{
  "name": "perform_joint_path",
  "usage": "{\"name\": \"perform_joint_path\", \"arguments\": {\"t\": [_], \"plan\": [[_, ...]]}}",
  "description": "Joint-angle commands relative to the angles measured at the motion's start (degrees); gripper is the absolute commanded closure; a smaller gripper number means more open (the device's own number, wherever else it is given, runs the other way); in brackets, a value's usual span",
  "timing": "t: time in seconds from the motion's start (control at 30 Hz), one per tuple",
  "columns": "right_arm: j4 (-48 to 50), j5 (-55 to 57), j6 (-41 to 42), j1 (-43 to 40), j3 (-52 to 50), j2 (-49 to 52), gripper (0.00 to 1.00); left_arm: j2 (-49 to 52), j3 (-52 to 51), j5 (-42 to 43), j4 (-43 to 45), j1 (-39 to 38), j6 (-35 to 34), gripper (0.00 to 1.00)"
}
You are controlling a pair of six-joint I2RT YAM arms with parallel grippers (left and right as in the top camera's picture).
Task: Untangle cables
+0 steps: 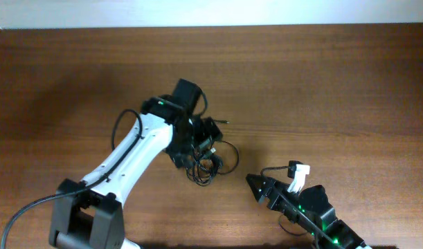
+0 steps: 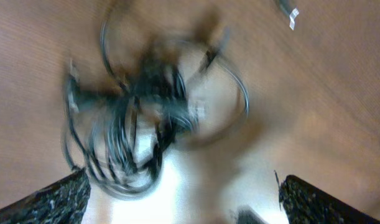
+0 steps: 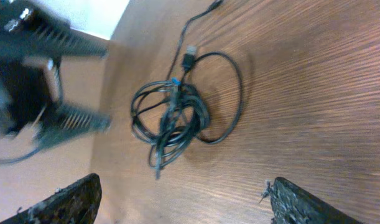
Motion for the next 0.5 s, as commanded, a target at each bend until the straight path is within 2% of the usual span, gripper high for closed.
{"name": "perform_joint_path", "arguments": {"t": [0.0,0.1,0.17,0.27,0.3,0.37,0.47], "plan": [[-1.75,5.49,-0.35,0.15,-0.2,-0.17,0.11,-0.15,-0.42,-0.46,-10.99,-3.37,-18.69,0.01],[-4.04,5.9,-0.35,0.15,-0.2,-0.17,0.07,-6.19,-0.42,-14.43,-15.5,-3.52,-18.56,0.01],[-4.11,6.01,-0.35,0.15,-0.2,-0.17,0.06,-16.94,-0.42,-22.4,-17.79,-1.73,-18.67,0.01],[-4.28,6.14,-0.35,0.15,-0.2,-0.17,0.05,-27.21,-4.83,-23.76,-18.38,-1.79,-23.71,0.01],[-4.72,6.12,-0.35,0.15,-0.2,-0.17,0.05,-30.99,-10.82,-24.28,-17.94,-1.77,-28.59,0.01],[-4.74,6.14,-0.35,0.15,-0.2,-0.17,0.05,-35.89,-20.61,-21.05,-11.76,-1.79,-31.34,0.01],[-4.5,6.08,-0.31,0.15,-0.2,-0.17,0.04,-41.68,-39.98,-11.32,10.82,-1.79,-31.34,0.0]]}}
